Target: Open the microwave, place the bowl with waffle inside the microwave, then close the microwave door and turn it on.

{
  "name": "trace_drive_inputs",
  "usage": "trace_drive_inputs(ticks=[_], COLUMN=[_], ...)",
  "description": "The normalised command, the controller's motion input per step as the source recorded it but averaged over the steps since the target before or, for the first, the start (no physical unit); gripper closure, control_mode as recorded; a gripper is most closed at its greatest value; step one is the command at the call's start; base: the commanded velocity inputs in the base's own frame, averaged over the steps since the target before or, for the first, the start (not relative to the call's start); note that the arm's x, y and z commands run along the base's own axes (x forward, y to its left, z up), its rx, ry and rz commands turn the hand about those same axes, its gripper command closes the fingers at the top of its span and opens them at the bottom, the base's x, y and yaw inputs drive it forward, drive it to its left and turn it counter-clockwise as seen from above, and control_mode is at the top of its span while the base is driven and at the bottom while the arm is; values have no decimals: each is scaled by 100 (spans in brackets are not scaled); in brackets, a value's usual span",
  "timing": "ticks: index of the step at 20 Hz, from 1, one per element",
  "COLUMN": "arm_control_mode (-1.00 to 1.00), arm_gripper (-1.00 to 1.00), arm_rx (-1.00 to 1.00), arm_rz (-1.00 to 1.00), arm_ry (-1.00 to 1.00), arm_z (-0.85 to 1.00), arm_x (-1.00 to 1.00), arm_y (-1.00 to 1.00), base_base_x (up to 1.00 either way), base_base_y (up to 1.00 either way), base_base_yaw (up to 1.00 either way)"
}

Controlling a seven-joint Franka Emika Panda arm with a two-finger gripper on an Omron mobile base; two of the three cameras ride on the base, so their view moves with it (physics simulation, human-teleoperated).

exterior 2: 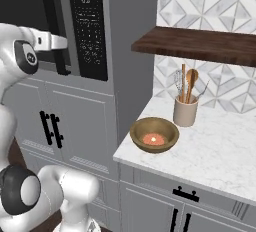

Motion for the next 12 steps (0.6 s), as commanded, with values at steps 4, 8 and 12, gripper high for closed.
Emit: trace_drive_inputs(ticks=[4,8,12], arm_control_mode=[-100,-100,-100], arm_gripper=[-100,-100,-100], arm_rx=[-5,-3,-1], arm_rz=[0,0,0], arm_ry=[0,0,0], arm_z=[-32,-34,-37], arm_x=[34,41,48], arm_y=[4,2,0], base_base_x=[0,0,0], base_base_y=[0,0,0], base_base_yaw=[0,0,0])
